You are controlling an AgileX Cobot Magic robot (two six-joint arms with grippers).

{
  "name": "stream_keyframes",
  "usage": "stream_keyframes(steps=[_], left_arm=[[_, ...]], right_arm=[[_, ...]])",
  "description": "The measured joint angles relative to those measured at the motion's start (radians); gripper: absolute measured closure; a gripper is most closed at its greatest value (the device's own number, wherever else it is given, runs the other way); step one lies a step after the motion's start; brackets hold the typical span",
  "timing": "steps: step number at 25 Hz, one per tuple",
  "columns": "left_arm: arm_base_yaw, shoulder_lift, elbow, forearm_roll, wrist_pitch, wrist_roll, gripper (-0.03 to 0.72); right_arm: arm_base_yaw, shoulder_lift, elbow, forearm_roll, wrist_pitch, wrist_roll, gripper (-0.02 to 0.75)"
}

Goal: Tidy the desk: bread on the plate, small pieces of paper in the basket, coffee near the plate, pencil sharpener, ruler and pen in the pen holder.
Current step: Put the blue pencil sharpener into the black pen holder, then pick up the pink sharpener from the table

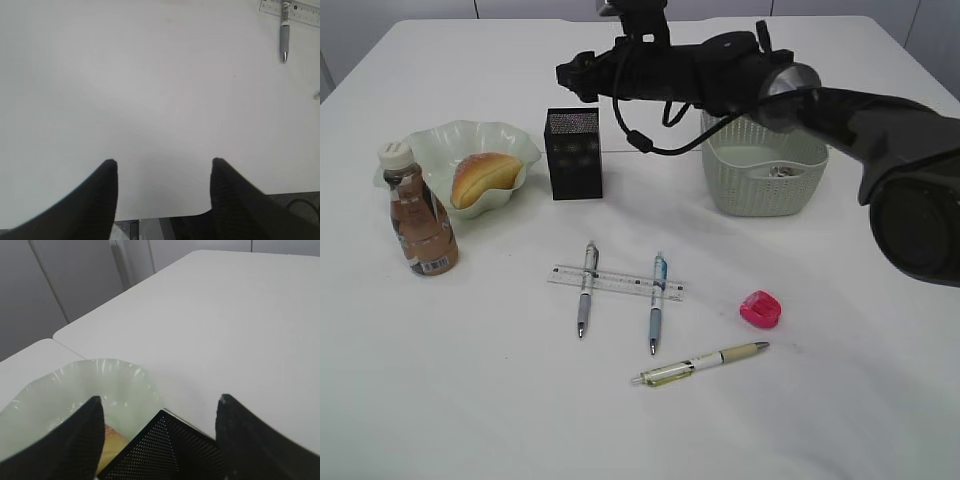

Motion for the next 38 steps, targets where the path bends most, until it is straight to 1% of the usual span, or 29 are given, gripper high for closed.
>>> stream_keyframes(steps=[2,5,11,13,15,18,22,25,27,29,34,38], left_arm=[[0.000,0.000,0.000,0.000,0.000,0.000,0.255],[0.000,0.000,0.000,0.000,0.000,0.000,0.255],[0.000,0.000,0.000,0.000,0.000,0.000,0.255],[0.000,0.000,0.000,0.000,0.000,0.000,0.255],[0.000,0.000,0.000,0.000,0.000,0.000,0.255],[0.000,0.000,0.000,0.000,0.000,0.000,0.255],[0.000,0.000,0.000,-0.004,0.000,0.000,0.255],[0.000,0.000,0.000,-0.011,0.000,0.000,0.255],[0.000,0.000,0.000,-0.015,0.000,0.000,0.255],[0.000,0.000,0.000,-0.015,0.000,0.000,0.255],[0.000,0.000,0.000,-0.017,0.000,0.000,0.255],[0.000,0.000,0.000,-0.017,0.017,0.000,0.255]], right_arm=[[-0.022,-0.006,0.000,0.000,0.054,0.027,0.227],[-0.060,-0.013,0.000,-0.019,0.180,0.119,0.227],[-0.145,-0.039,0.000,-0.055,0.511,0.333,0.227],[-0.165,-0.054,0.000,-0.072,0.596,0.382,0.232],[-0.172,-0.075,-0.005,-0.130,0.670,0.445,0.246],[-0.172,-0.107,-0.044,-0.288,0.767,0.581,0.259],[-0.170,-0.132,-0.118,-0.523,0.805,0.826,0.260],[-0.170,-0.150,-0.132,-0.719,0.816,1.011,0.260],[-0.170,-0.154,-0.132,-0.830,0.821,1.099,0.260],[-0.170,-0.161,-0.132,-0.888,0.825,1.150,0.260],[-0.170,-0.191,-0.130,-0.921,0.828,1.187,0.271],[-0.170,-0.265,-0.038,-1.000,0.828,1.204,0.292]])
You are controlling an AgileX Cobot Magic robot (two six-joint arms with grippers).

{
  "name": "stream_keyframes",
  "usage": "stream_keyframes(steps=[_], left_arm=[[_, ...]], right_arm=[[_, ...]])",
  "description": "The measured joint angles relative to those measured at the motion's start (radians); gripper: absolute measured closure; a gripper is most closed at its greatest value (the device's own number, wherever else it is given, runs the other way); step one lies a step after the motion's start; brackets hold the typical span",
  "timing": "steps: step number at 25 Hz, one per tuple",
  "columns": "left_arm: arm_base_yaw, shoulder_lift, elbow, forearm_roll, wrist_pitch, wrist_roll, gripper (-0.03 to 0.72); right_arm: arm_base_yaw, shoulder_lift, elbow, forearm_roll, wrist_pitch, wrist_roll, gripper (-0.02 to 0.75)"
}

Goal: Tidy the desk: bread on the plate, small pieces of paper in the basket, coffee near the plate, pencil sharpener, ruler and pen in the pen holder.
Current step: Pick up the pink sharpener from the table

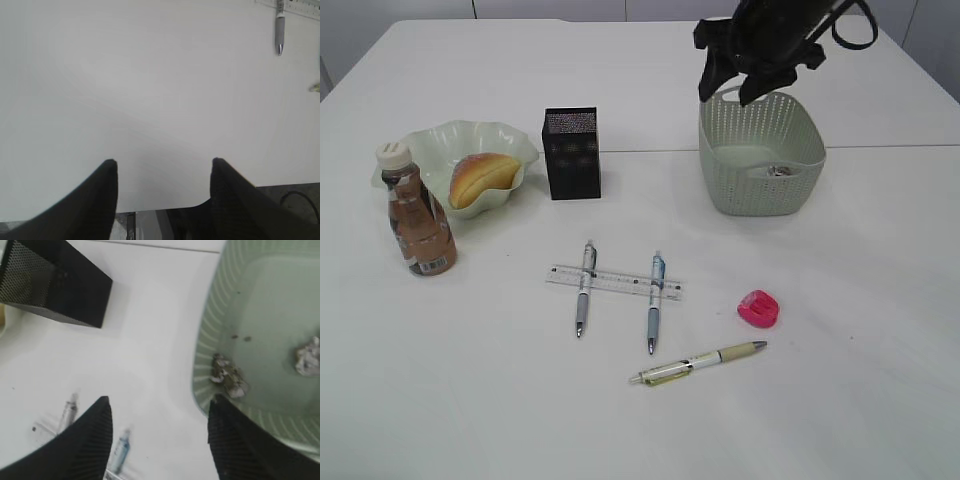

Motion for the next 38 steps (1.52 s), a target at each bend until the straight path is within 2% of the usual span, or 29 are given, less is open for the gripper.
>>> stream_keyframes(steps=[6,14,18,22,30,38], left_arm=[[0.000,0.000,0.000,0.006,0.007,0.000,0.255],[0.000,0.000,0.000,0.006,0.007,0.000,0.255],[0.000,0.000,0.000,0.006,0.007,0.000,0.255],[0.000,0.000,0.000,0.006,0.007,0.000,0.255],[0.000,0.000,0.000,0.006,0.007,0.000,0.255],[0.000,0.000,0.000,0.013,0.007,0.000,0.255]], right_arm=[[0.000,-0.185,0.306,-0.099,0.000,0.028,0.299],[0.000,-0.496,0.789,-0.086,-0.002,0.084,0.299],[0.000,-0.592,0.920,-0.075,-0.002,0.068,0.300],[0.000,-0.607,0.931,-0.081,-0.004,0.036,0.300],[0.004,-0.574,0.922,-0.184,-0.004,0.005,0.300],[0.114,-0.347,0.741,-0.222,-0.009,-0.008,0.313]])
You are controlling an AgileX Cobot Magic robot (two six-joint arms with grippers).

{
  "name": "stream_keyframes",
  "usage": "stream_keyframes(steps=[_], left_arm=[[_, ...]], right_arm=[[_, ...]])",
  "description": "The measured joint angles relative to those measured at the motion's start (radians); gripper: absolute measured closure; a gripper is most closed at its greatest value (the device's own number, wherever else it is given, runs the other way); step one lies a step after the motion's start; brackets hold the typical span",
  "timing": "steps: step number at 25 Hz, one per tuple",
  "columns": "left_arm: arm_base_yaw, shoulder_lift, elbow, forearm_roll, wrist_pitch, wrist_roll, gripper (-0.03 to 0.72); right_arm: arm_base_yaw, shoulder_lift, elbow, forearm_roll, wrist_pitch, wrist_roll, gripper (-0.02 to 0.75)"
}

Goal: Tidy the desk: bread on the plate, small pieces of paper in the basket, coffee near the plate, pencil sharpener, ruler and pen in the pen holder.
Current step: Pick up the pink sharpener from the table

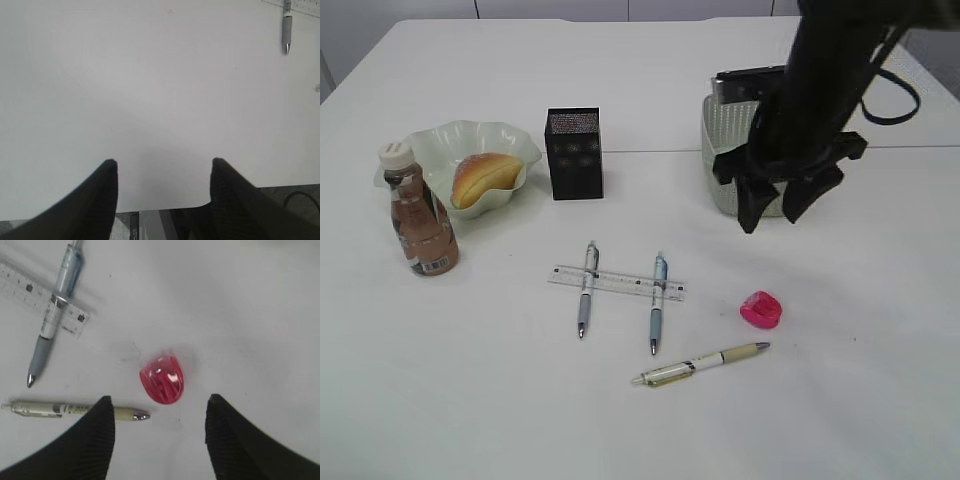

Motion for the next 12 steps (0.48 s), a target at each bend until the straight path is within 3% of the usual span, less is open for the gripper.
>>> stream_keyframes(steps=[3,8,12], left_arm=[[0.000,0.000,0.000,0.002,0.000,0.000,0.255],[0.000,0.000,0.000,0.006,0.000,0.000,0.255],[0.000,0.000,0.000,0.030,0.000,0.000,0.255]], right_arm=[[0.040,0.065,-0.055,-0.033,-0.004,-0.024,0.313],[0.070,0.125,-0.064,-0.054,-0.008,-0.279,0.314],[0.073,0.127,-0.066,-0.105,-0.008,-0.300,0.314]])
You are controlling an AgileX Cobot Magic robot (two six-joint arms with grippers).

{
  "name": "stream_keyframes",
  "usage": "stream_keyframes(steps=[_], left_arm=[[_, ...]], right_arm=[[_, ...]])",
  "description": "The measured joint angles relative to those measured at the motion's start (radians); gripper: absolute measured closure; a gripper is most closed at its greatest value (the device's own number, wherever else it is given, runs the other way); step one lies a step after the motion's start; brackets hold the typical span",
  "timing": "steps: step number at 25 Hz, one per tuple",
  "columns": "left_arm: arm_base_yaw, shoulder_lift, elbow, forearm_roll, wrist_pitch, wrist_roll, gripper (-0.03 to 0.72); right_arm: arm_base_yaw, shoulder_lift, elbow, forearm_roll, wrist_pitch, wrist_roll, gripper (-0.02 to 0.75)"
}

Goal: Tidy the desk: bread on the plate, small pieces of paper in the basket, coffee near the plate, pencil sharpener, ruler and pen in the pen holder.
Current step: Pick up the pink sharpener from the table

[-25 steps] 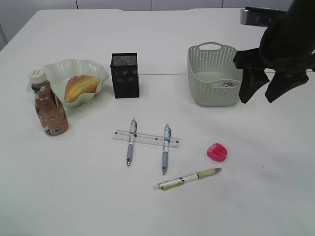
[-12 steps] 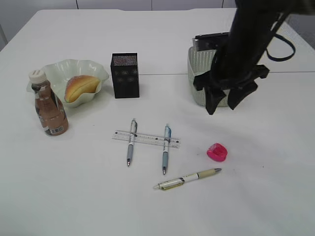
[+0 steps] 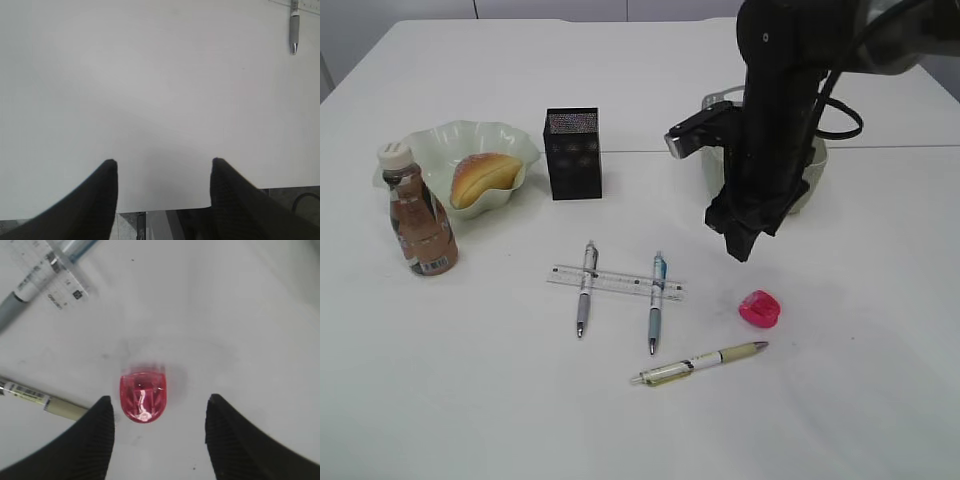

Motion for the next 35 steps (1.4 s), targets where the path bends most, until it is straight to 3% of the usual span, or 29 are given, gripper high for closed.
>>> stream_keyframes(steps=[14,35], left_arm=[[0.000,0.000,0.000,0.014,0.000,0.000,0.255],[0.000,0.000,0.000,0.016,0.000,0.000,0.255]], right_arm=[[0.000,0.003,0.147,-0.022,-0.007,0.020,0.314],[0.000,0.005,0.151,0.010,-0.068,-0.001,0.316]])
